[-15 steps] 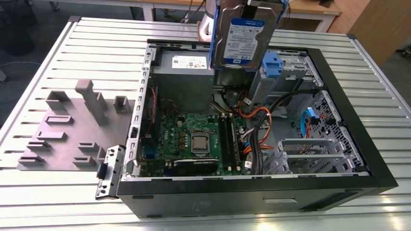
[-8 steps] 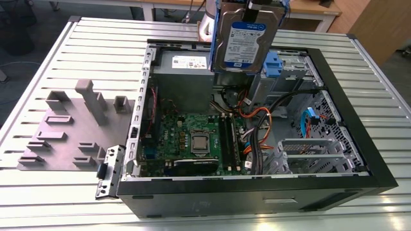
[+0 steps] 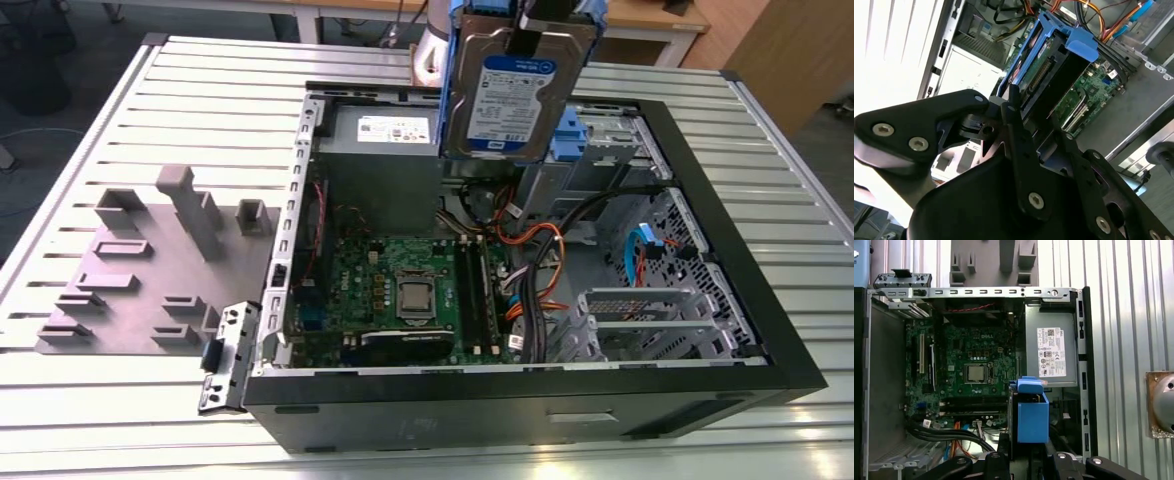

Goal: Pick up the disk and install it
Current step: 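Pick up the disk, then insert the disk into the insertion slot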

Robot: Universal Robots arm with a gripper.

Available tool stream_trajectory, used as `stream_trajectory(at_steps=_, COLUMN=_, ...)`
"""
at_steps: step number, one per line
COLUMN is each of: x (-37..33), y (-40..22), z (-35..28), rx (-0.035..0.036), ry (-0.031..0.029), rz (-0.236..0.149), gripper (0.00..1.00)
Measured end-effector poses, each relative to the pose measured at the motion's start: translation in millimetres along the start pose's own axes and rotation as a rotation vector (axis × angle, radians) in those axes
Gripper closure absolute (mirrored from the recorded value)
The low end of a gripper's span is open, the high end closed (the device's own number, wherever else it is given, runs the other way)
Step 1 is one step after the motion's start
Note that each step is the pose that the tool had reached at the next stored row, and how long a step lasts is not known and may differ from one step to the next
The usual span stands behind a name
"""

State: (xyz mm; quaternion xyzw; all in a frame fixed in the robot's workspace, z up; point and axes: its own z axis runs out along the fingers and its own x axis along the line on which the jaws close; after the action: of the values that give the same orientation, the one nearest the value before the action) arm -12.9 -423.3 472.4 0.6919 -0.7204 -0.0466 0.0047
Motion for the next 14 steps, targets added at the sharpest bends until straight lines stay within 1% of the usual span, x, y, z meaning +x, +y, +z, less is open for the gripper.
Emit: stream_trajectory(at_steps=14, x=24.8, y=-1.0, z=-1.1, rx=0.0, ry=0.0, rz=0.0, gripper=0.65)
